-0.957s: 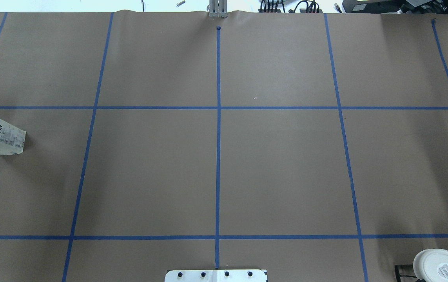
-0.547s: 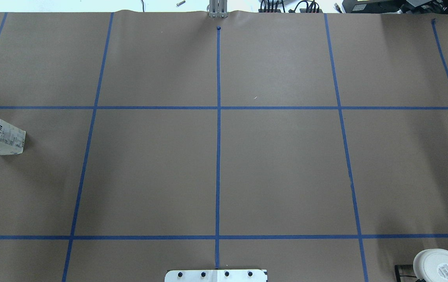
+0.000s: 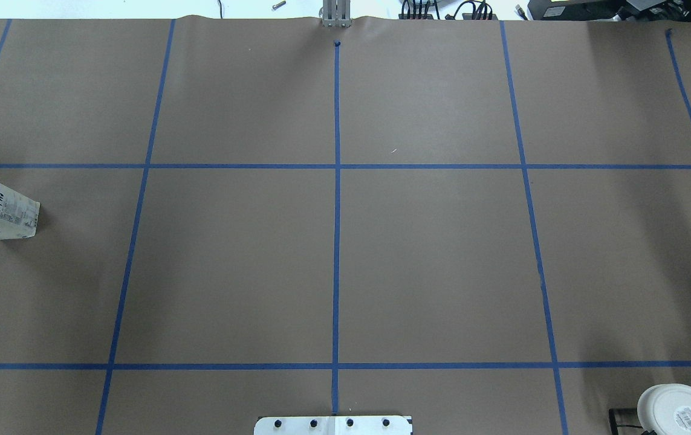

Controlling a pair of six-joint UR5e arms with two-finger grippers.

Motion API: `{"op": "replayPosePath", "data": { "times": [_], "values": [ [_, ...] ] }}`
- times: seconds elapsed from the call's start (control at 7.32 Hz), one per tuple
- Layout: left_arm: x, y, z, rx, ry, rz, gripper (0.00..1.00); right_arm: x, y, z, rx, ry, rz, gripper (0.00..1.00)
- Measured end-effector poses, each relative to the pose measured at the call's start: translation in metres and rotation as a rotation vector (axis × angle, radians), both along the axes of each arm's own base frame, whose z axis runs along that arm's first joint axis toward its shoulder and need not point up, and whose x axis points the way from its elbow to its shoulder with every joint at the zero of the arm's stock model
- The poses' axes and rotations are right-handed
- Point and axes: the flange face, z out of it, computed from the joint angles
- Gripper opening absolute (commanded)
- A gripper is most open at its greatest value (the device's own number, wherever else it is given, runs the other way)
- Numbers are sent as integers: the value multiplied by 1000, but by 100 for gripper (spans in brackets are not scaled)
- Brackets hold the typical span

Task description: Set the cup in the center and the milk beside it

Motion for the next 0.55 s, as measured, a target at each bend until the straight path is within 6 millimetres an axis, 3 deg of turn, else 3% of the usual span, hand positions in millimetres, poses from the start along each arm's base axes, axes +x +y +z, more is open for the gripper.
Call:
{"op": "replayPosePath", "data": {
  "times": [0.14,0.55],
  "values": [
    [0,0,1,21,0,-2,99,1,8,13,39,-5,2,100],
    [0,0,-3,67,-2,-5,99,-2,51,80,34,-34,39,99]
  ]
}}
